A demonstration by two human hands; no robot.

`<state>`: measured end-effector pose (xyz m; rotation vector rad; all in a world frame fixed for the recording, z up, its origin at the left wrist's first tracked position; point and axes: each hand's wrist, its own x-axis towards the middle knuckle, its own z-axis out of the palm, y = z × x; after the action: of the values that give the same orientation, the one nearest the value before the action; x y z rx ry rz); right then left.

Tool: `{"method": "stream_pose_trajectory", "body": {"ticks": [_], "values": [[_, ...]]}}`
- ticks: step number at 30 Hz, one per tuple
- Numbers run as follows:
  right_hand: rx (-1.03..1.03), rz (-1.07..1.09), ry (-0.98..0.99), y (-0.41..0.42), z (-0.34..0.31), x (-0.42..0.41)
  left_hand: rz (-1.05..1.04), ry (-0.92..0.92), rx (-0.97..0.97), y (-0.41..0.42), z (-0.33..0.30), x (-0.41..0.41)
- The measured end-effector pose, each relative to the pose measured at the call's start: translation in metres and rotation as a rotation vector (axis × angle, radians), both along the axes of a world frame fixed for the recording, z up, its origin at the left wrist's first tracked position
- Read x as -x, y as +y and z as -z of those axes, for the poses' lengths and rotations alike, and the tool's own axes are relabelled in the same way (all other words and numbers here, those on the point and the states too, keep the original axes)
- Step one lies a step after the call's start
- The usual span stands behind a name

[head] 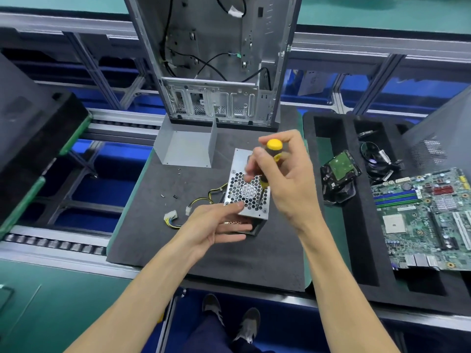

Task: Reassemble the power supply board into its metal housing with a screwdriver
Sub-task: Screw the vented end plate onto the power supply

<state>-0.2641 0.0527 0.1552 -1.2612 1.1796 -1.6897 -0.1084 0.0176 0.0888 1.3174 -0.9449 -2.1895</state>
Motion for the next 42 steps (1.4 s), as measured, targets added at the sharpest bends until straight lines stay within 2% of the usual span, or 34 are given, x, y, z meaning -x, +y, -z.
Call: {"method": "stream_pose_trajectory", "body": {"ticks": [3, 7, 9, 12, 14, 16, 18, 20, 23, 26, 38, 40, 42], "values": [[0.036, 0.057, -0.21, -0.015, -0.004, 0.001, 0.082, -0.024, 0.033, -0.004, 0.0, -0.005], [-0.012, 0.035, -0.7, -0.039, -0.004, -0.012, 0.158, -0.071, 0.09, -0.011, -0.002, -0.009], [-0.061, 0.022, -0.875, -0.052, -0.001, -0.022, 0.198, -0.09, 0.118, -0.017, -0.003, -0.013], [-0.125, 0.02, -1.006, -0.072, 0.004, -0.037, 0.216, -0.14, 0.13, -0.03, -0.002, -0.025], [-0.163, 0.019, -1.068, -0.085, 0.007, -0.047, 0.143, -0.233, 0.19, -0.043, 0.003, -0.038], [-0.195, 0.019, -1.107, -0.098, 0.01, -0.056, 0.035, -0.413, 0.326, -0.059, 0.016, -0.055], [-0.22, 0.017, -1.111, -0.111, 0.014, -0.066, -0.005, -0.672, 0.511, -0.073, 0.033, -0.074], [-0.24, 0.015, -1.114, -0.122, 0.016, -0.075, 0.033, -0.883, 0.655, -0.083, 0.049, -0.089], [-0.269, 0.02, -1.126, -0.134, 0.021, -0.085, 0.124, -1.034, 0.809, -0.094, 0.069, -0.101], [-0.29, 0.027, -1.131, -0.144, 0.025, -0.089, 0.185, -1.05, 0.922, -0.103, 0.082, -0.103], [-0.296, 0.046, -1.133, -0.161, 0.029, -0.081, 0.339, -1.061, 1.071, -0.119, 0.097, -0.103], [-0.281, 0.055, -1.141, -0.16, 0.028, -0.079, 0.324, -1.051, 1.031, -0.12, 0.093, -0.101], [-0.259, 0.066, -1.143, -0.158, 0.026, -0.075, 0.188, -0.957, 0.877, -0.12, 0.081, -0.094]]}}
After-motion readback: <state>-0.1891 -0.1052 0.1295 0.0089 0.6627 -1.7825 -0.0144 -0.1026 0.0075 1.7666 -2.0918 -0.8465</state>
